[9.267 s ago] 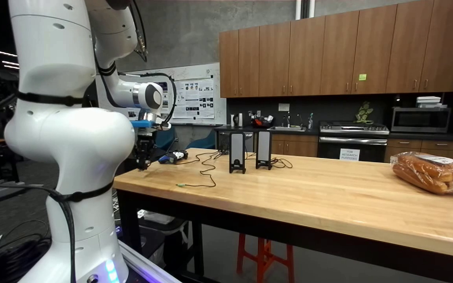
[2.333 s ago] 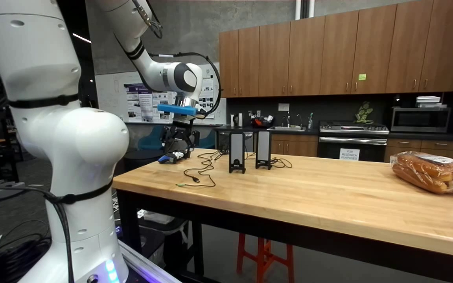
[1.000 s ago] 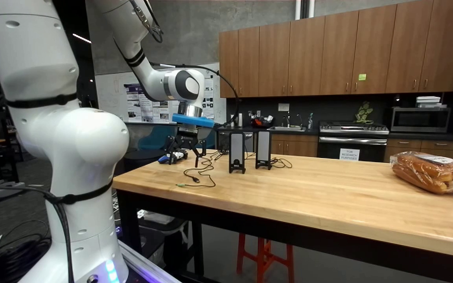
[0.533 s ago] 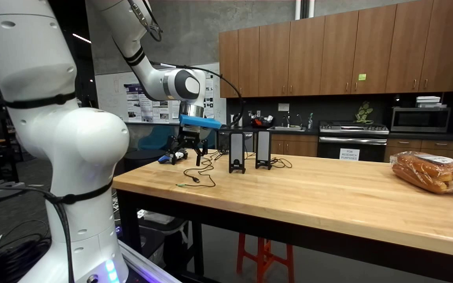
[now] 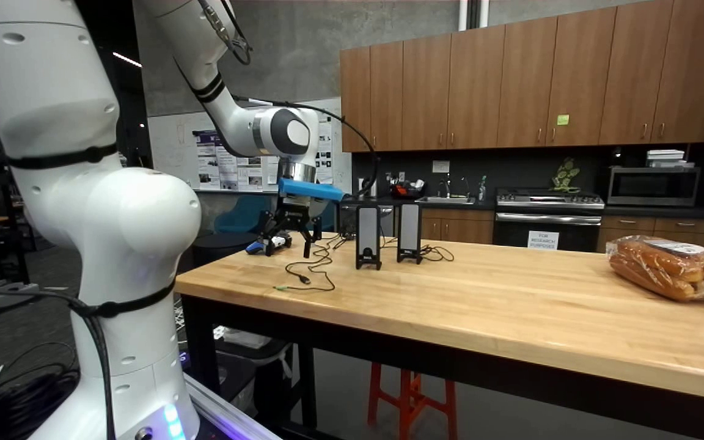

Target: Move the usb and the aux jack and place them in front of the speaker on the left

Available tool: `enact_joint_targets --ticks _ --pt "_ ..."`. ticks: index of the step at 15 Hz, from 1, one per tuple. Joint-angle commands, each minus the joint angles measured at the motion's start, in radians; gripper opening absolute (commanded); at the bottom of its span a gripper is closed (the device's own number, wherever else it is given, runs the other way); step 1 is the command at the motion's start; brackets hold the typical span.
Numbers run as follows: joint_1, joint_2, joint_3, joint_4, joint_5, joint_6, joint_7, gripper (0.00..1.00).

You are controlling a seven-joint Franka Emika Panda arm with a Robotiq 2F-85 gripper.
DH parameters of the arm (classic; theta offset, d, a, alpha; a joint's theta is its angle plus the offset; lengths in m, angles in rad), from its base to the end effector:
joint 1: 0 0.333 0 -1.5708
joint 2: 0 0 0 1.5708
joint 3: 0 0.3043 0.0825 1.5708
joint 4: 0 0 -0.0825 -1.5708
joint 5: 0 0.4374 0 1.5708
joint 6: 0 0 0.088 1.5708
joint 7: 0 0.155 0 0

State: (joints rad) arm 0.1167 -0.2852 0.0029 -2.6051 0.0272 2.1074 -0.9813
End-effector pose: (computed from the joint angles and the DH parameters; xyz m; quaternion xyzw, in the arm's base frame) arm 0.4201 0.0528 0.2407 -0.8517 -0.5130 0.0920 0.0538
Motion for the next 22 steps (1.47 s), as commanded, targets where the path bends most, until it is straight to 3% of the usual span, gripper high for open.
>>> enact_joint_targets --ticks 1,7,22 --pt "0.005 0.000 -0.004 0.002 -0.001 -0.002 0.001 1.00" --pt "0.005 0.000 -0.005 0.002 -0.001 -0.002 -0.002 1.00" --pt "-0.004 0.071 -0.008 -0.047 -0.022 0.162 -0.054 1.00"
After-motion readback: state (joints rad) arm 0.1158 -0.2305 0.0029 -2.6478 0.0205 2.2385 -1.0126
